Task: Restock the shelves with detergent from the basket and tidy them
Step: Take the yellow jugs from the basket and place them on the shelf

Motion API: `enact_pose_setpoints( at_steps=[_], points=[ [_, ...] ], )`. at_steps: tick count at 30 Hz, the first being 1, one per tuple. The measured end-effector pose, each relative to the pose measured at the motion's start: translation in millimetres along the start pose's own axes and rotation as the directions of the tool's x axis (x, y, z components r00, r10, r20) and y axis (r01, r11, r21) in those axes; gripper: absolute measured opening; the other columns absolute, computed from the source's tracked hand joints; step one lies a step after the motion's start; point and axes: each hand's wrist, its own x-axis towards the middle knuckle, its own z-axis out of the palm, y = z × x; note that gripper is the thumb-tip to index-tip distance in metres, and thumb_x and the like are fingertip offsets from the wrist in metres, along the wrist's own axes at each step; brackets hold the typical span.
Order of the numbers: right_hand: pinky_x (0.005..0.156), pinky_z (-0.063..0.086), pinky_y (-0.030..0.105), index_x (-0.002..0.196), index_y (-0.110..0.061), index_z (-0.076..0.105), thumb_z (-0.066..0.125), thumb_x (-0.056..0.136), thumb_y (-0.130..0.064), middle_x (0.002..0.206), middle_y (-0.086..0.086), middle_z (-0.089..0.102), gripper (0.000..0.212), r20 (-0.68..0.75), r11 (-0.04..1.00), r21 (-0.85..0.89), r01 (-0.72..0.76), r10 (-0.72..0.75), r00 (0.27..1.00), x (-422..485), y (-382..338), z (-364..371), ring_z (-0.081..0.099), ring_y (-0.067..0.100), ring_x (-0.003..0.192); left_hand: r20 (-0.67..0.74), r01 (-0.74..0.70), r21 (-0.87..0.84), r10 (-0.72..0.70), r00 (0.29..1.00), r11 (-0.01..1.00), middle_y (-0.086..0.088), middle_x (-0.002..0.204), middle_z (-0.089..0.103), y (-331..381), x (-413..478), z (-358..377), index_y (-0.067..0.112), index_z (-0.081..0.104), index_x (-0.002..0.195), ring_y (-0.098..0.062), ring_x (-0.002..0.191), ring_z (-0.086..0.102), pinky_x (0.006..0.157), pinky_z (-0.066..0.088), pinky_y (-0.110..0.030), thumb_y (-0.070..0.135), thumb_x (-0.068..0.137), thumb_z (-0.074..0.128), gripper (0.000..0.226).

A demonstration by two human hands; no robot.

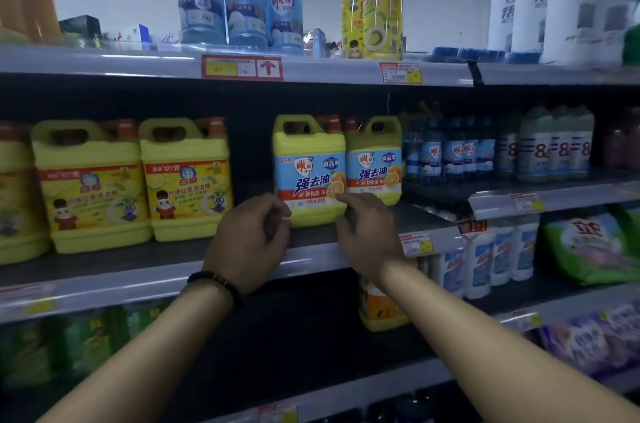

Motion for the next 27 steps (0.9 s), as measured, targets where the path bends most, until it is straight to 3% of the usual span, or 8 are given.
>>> enact_pose_setpoints(
  at_steps=[3, 6, 13, 16, 18, 21, 24, 27],
  points=[
    [0.096, 0.041, 0.013, 0.136, -0.017, 0.065, 0.067, 0.099, -0.015, 0.131, 0.001, 0.062, 0.037, -0.089, 0.990, 0.138, -0.012, 0.024, 0.996, -38, -9, -7, 0.056, 0.011, 0.117, 0.068, 0.169, -0.012, -0.168, 0.983, 0.986, 0.008, 0.067, 0.069, 1, -53, -17, 0.025, 0.069, 0.080, -0.008, 0.067, 0.064, 0.059, 0.046, -0.025, 0.037, 0.096, 0.071, 0.020],
    [0.086, 0.047, 0.017, 0.122, -0.018, 0.069, 0.072, 0.095, -0.015, 0.115, -0.005, 0.068, 0.027, -0.118, 0.979, 0.202, -0.021, 0.046, 0.992, -79, -18, -7, 0.062, 0.007, 0.103, 0.069, 0.245, -0.041, -0.242, 0.968, 0.969, 0.002, 0.064, 0.068, -10, -113, -26, 0.021, 0.068, 0.077, -0.012, 0.062, 0.063, 0.060, 0.045, -0.027, 0.033, 0.096, 0.071, 0.023],
    [0.077, 0.050, 0.010, 0.121, -0.024, 0.063, 0.071, 0.099, -0.015, 0.113, -0.005, 0.066, 0.026, 0.255, 0.902, 0.334, -0.275, 0.194, 0.947, -221, -6, 39, 0.065, 0.002, 0.095, 0.299, 0.464, 0.064, -0.461, 0.835, 0.883, 0.017, 0.077, 0.073, -57, -295, -4, 0.027, 0.071, 0.082, 0.006, 0.076, 0.067, 0.065, 0.042, -0.007, 0.028, 0.096, 0.071, 0.014],
    [0.078, 0.048, 0.010, 0.121, -0.023, 0.065, 0.071, 0.098, -0.014, 0.111, -0.003, 0.070, 0.025, 0.403, 0.872, 0.239, -0.426, 0.310, 0.861, -296, 15, 69, 0.068, 0.007, 0.097, 0.400, 0.525, 0.171, -0.546, 0.736, 0.834, 0.016, 0.080, 0.072, -80, -374, 11, 0.033, 0.068, 0.082, -0.003, 0.077, 0.069, 0.069, 0.047, -0.022, 0.032, 0.095, 0.069, 0.013],
    [0.082, 0.049, 0.011, 0.115, -0.017, 0.069, 0.072, 0.095, -0.010, 0.106, -0.001, 0.073, 0.021, 0.485, 0.831, 0.177, -0.528, 0.393, 0.781, -347, 31, 90, 0.069, 0.011, 0.097, 0.499, 0.584, 0.272, -0.631, 0.594, 0.764, 0.008, 0.088, 0.074, -88, -411, 20, 0.030, 0.071, 0.090, -0.016, 0.087, 0.072, 0.076, 0.053, -0.030, 0.027, 0.097, 0.069, 0.008],
    [0.082, 0.049, 0.021, 0.109, -0.026, 0.067, 0.074, 0.093, -0.016, 0.095, -0.012, 0.070, 0.019, 0.644, 0.745, 0.013, -0.667, 0.504, 0.576, -417, 50, 115, 0.067, 0.007, 0.092, 0.611, 0.624, 0.432, -0.720, 0.329, 0.652, 0.003, 0.105, 0.071, -106, -460, 34, 0.024, 0.071, 0.112, -0.023, 0.105, 0.070, 0.089, 0.054, -0.034, 0.035, 0.095, 0.072, 0.020],
    [0.069, 0.045, 0.014, 0.114, -0.027, 0.065, 0.073, 0.098, -0.026, 0.103, -0.010, 0.067, 0.018, 0.734, 0.651, -0.125, -0.749, 0.568, 0.371, -470, 65, 131, 0.066, 0.011, 0.095, 0.667, 0.608, 0.490, -0.718, 0.201, 0.625, 0.001, 0.122, 0.067, -114, -493, 45, 0.025, 0.065, 0.126, -0.022, 0.116, 0.066, 0.093, 0.054, -0.035, 0.043, 0.093, 0.074, 0.039],
    [0.072, 0.049, 0.023, 0.120, -0.028, 0.061, 0.070, 0.101, -0.027, 0.121, -0.002, 0.064, 0.021, 0.766, 0.582, -0.220, -0.783, 0.600, 0.231, -507, 78, 138, 0.063, 0.013, 0.103, 0.706, 0.602, 0.528, -0.703, 0.081, 0.599, 0.004, 0.123, 0.058, -114, -508, 63, 0.027, 0.058, 0.131, -0.024, 0.121, 0.061, 0.090, 0.051, -0.034, 0.049, 0.092, 0.073, 0.047]
  ],
)
